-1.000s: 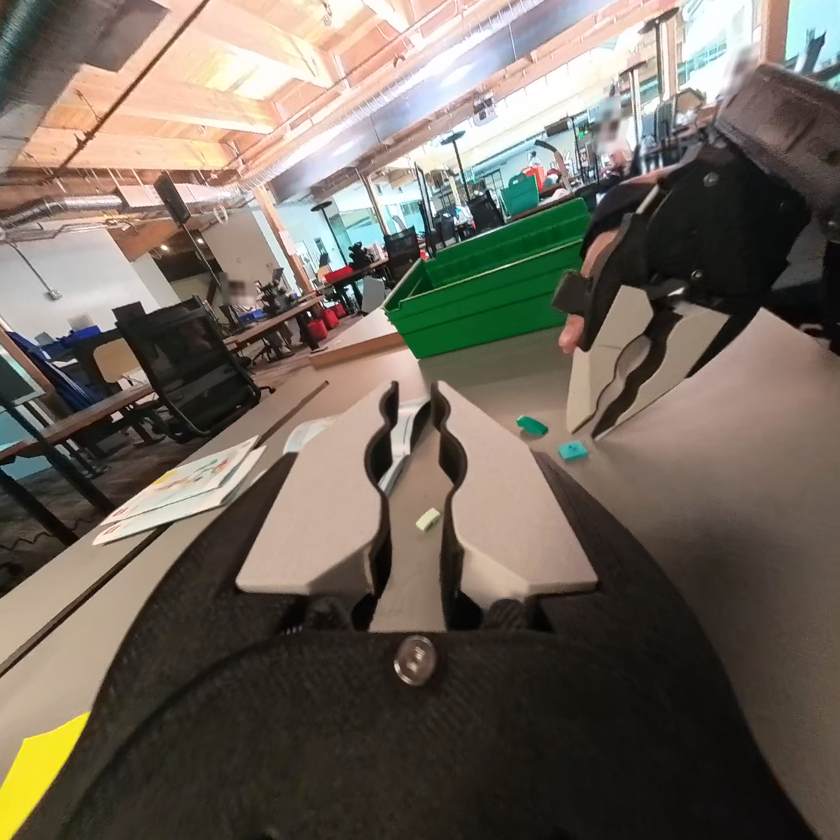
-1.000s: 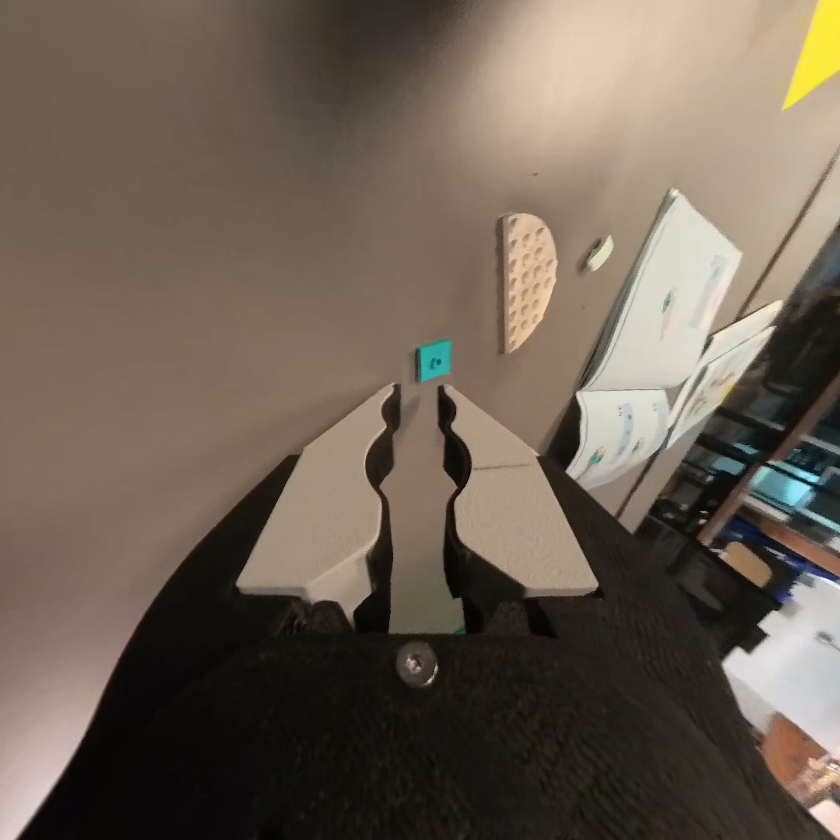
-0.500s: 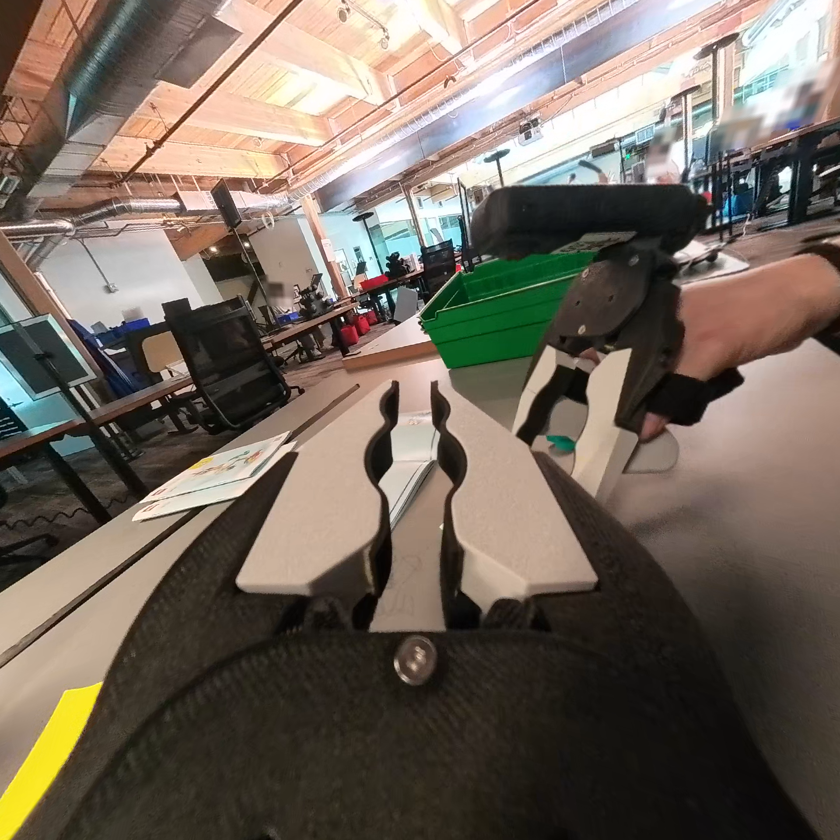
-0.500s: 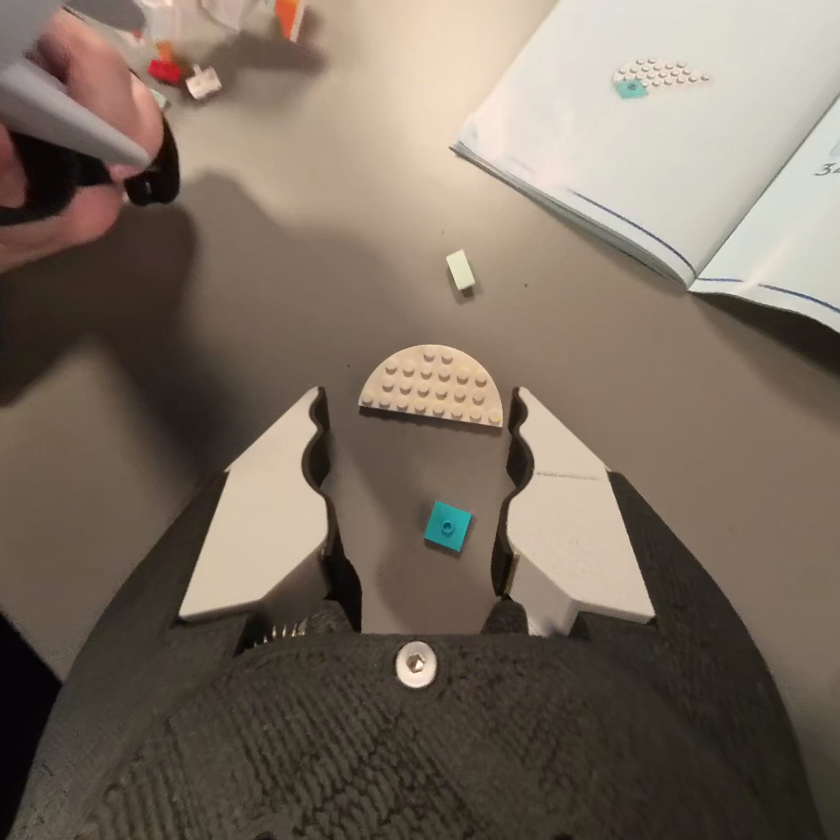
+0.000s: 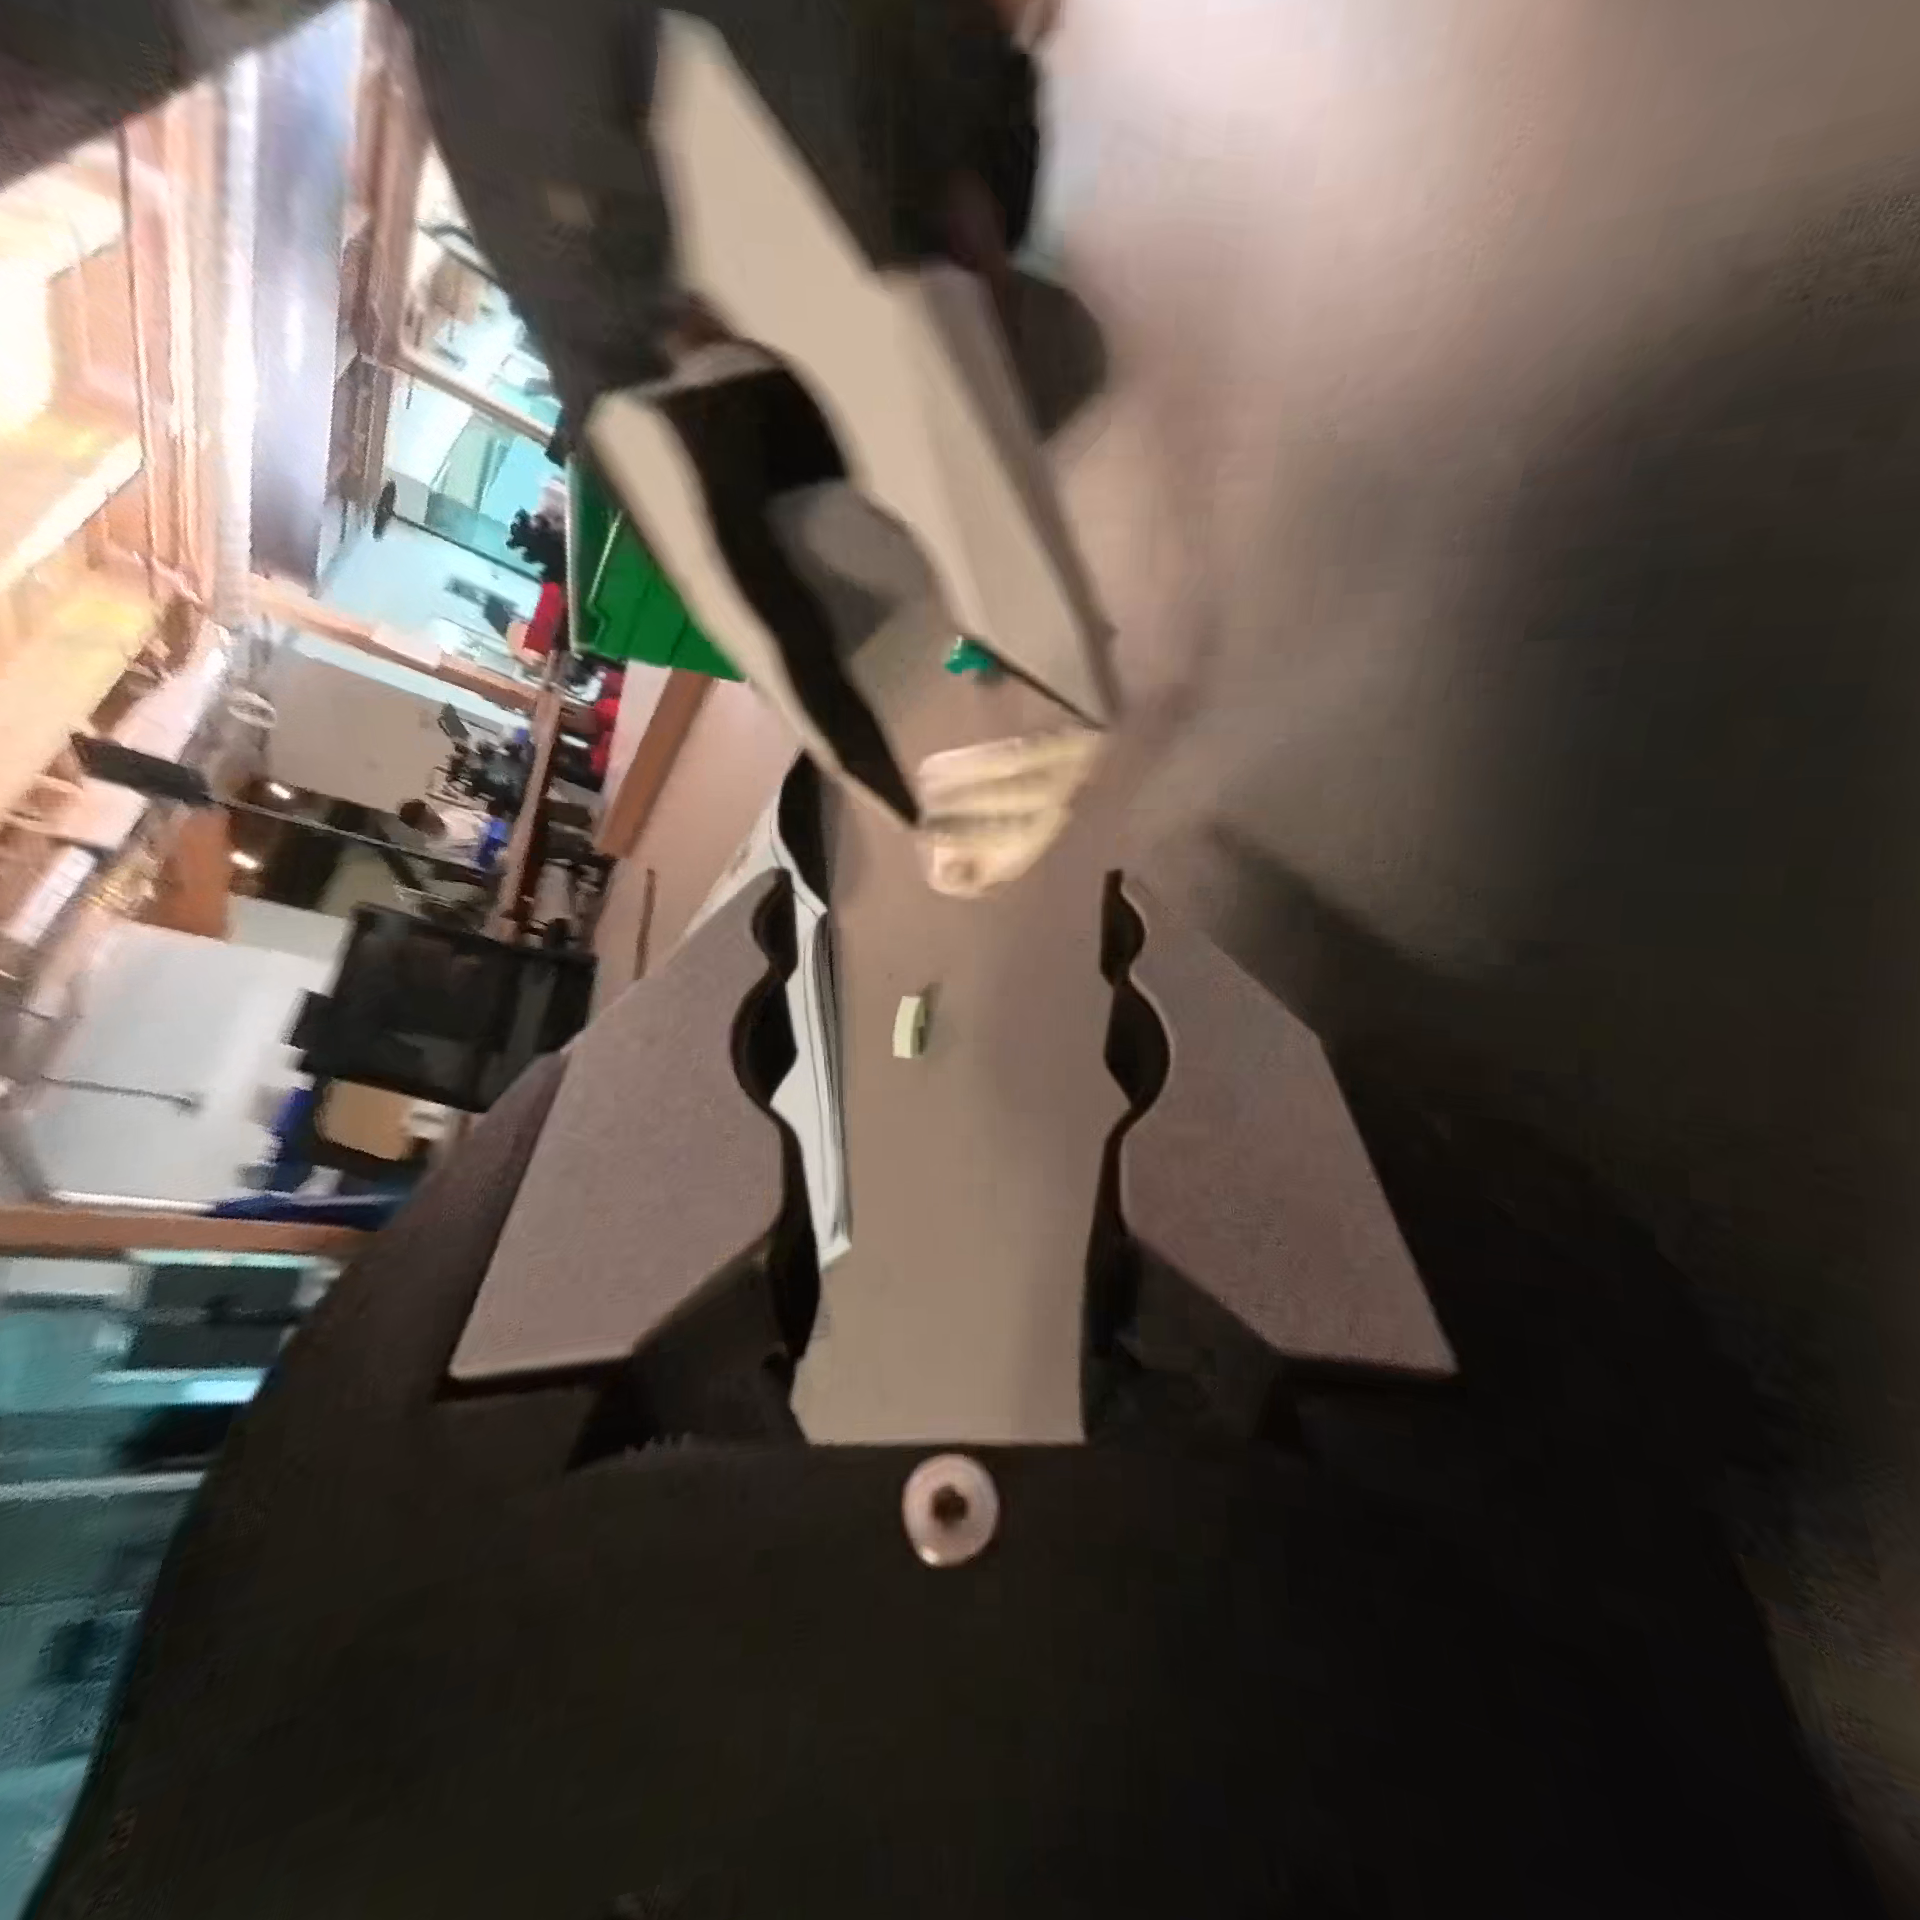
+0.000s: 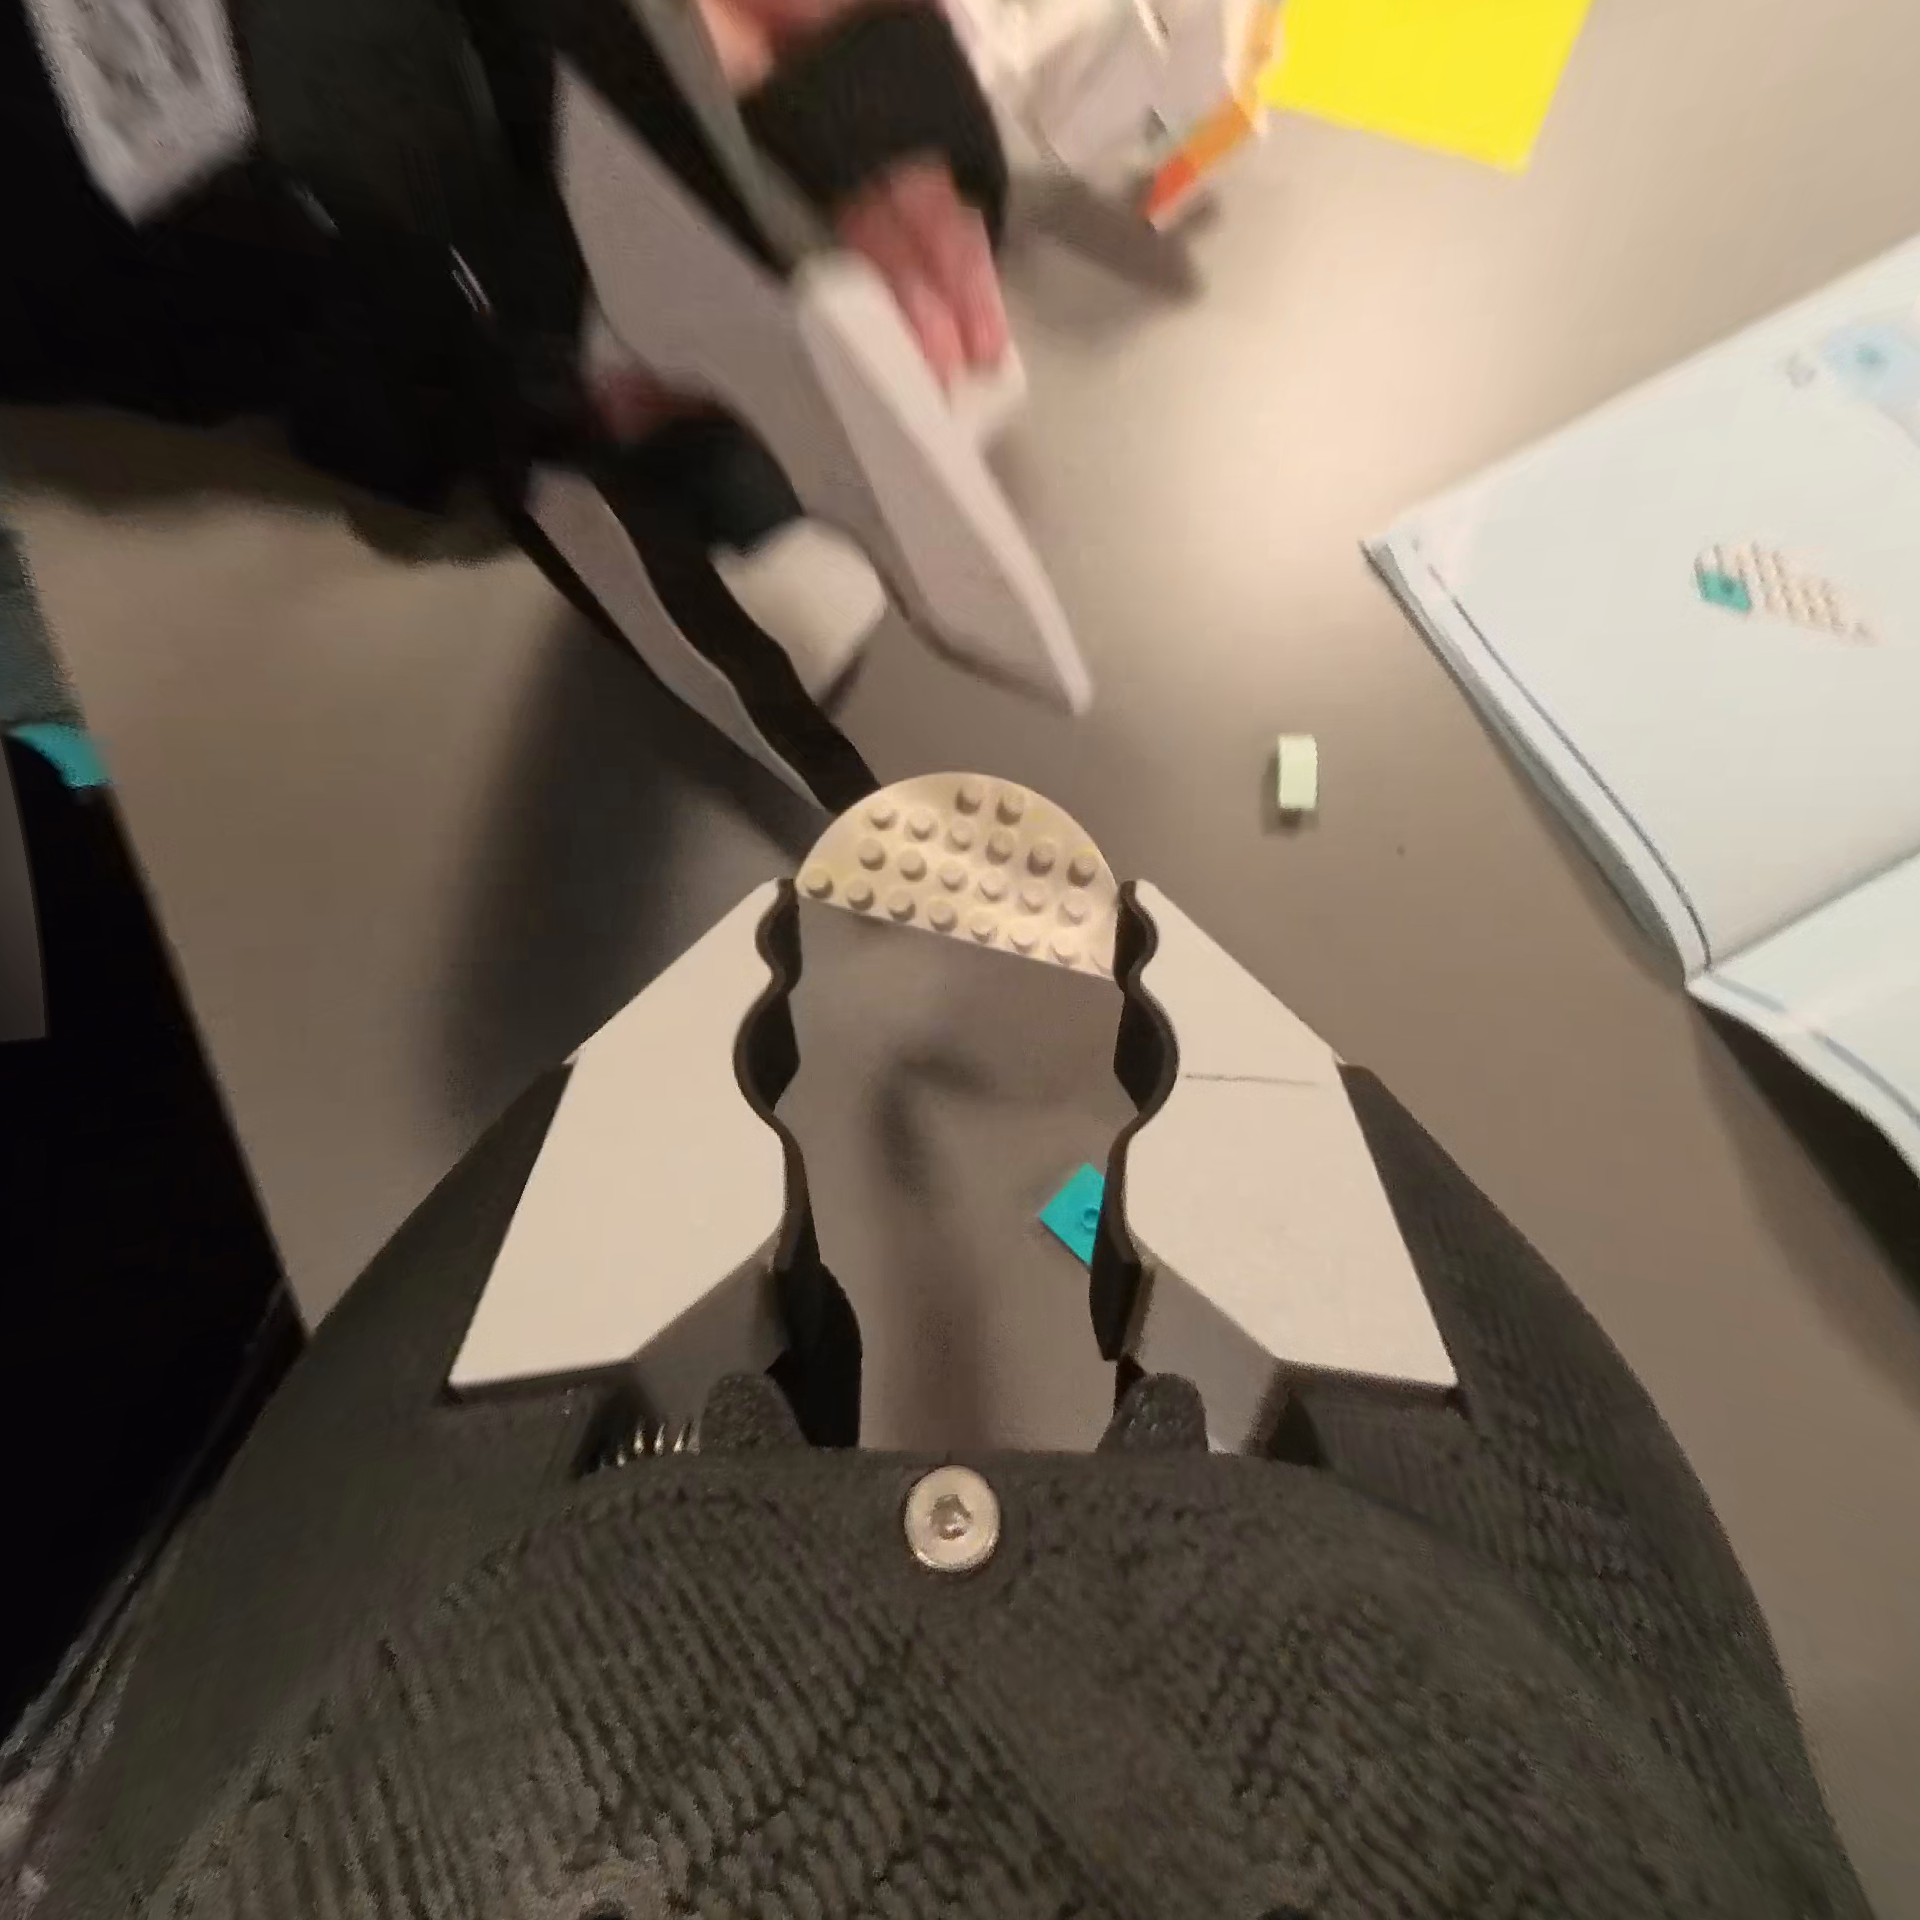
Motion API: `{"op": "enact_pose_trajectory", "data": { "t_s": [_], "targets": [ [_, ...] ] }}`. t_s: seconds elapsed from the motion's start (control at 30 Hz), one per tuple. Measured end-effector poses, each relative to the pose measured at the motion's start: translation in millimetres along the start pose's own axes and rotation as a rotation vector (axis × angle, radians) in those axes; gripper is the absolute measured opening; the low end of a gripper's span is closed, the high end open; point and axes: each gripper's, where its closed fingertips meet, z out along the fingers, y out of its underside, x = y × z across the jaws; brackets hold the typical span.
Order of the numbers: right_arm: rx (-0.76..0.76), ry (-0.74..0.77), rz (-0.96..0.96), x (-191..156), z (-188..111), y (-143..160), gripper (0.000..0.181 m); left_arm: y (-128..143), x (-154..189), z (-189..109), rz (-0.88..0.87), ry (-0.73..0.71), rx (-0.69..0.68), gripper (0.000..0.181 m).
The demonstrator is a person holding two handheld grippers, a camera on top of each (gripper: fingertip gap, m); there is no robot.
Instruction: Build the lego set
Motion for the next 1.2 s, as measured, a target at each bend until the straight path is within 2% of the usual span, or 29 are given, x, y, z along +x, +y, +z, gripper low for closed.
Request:
{"op": "enact_pose_trajectory", "data": {
  "t_s": [0.07, 0.13, 0.17, 0.2, 0.3, 0.33, 0.4, 0.47, 0.57, 0.7, 0.9, 1.0, 1.1, 1.2],
  "targets": [
    [0.019, -0.022, -0.029, -5.4, -7.6, -9.7, 0.06, -5.3, 7.4, 6.0, 0.162, -0.027, -0.031, 0.051],
    [0.011, -0.028, -0.059, -8.2, -12.7, -12.5, 0.06, -9.6, -0.6, 7.3, 0.277, -0.13, -0.057, 0.028],
    [0.009, -0.037, -0.071, -10.3, -14.7, -13.0, 0.033, -9.6, -9.4, 6.0, 0.327, -0.201, -0.083, 0.006],
    [0.039, -0.035, -0.07, -11.3, -16.1, -17.1, 0.033, -7.1, -16.0, 4.9, 0.356, -0.241, -0.12, 0.004],
    [0.03, 0.063, 0.011, 2.4, -23.7, -8.7, 0.07, -12.1, -21.2, 1.4, 0.328, -0.258, -0.113, 0.004],
    [0.026, 0.095, 0.032, 6.4, -27.9, -1.4, 0.069, -9.7, -19.0, 2.2, 0.349, -0.251, -0.127, 0.004],
    [-0.018, 0.158, 0.097, 14.8, -33.6, 22.3, 0.054, -7.3, -13.5, 5.0, 0.39, -0.229, -0.141, 0.004],
    [-0.047, 0.153, 0.164, 15.5, -32.8, 45.9, 0.045, -11.0, -7.8, 7.5, 0.394, -0.201, -0.125, 0.004],
    [-0.027, 0.166, 0.273, 20.2, -30.3, 65.7, 0.044, -11.7, 1.5, 11.1, 0.42, -0.16, -0.126, 0.004],
    [0.066, 0.176, 0.388, 22.0, -26.5, 66.9, 0.042, -7.0, 4.3, 12.0, 0.397, -0.135, -0.139, 0.004],
    [0.078, 0.23, 0.369, 27.6, -18.2, 66.2, 0.034, -5.5, 3.7, 12.5, 0.4, -0.138, -0.14, 0.004],
    [0.059, 0.245, 0.349, 27.9, -16.8, 66.2, 0.032, -3.8, 4.5, 13.5, 0.396, -0.132, -0.141, 0.004],
    [0.018, 0.281, 0.299, 31.1, -17.6, 69.5, 0.02, -4.4, 4.1, 13.3, 0.392, -0.135, -0.135, 0.004],
    [-0.004, 0.256, 0.291, 28.4, -17.1, 69.2, 0.014, -4.2, 5.2, 12.7, 0.389, -0.129, -0.136, 0.004]
  ]
}}
